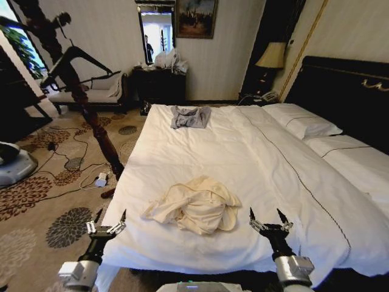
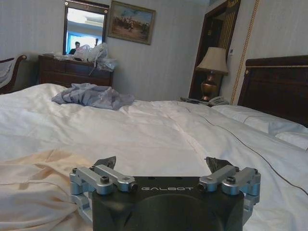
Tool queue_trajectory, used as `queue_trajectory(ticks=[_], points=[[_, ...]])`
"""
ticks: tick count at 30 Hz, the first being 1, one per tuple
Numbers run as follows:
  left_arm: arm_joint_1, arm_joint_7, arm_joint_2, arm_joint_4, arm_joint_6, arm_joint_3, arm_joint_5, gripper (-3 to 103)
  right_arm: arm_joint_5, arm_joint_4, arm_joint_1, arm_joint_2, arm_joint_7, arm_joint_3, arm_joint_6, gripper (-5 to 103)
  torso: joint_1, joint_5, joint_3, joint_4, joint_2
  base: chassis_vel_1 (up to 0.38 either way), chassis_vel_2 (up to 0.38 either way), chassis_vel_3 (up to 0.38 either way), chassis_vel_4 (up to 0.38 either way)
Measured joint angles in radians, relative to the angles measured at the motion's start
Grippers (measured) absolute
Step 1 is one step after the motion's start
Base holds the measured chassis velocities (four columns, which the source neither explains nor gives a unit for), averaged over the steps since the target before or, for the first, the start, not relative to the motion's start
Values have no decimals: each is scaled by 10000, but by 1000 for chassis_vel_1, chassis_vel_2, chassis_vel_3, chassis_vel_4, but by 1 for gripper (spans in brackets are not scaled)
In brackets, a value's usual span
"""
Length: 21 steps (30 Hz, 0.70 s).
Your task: Pick up the clothes from the bed and hang them on the clothes hanger.
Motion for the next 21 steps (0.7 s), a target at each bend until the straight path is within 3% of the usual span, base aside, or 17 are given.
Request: queue_trajectory(ticks=[9,14,21], points=[[-1750,255,1746,802,604,1576,-1005,93,-155,-23,-28,395,50,134,-24,100,0,0,1,0,0,0,0,0,0],[-3461,181,2195,1342,943,2521,-1394,93,-293,-5,-69,663,50,141,-23,100,1,-1,1,-5,-1,0,0,0,0],[-4679,33,2359,1749,1381,3652,-1807,93,-372,-9,-25,852,53,197,-11,100,0,0,1,-1,-1,0,0,0,0]])
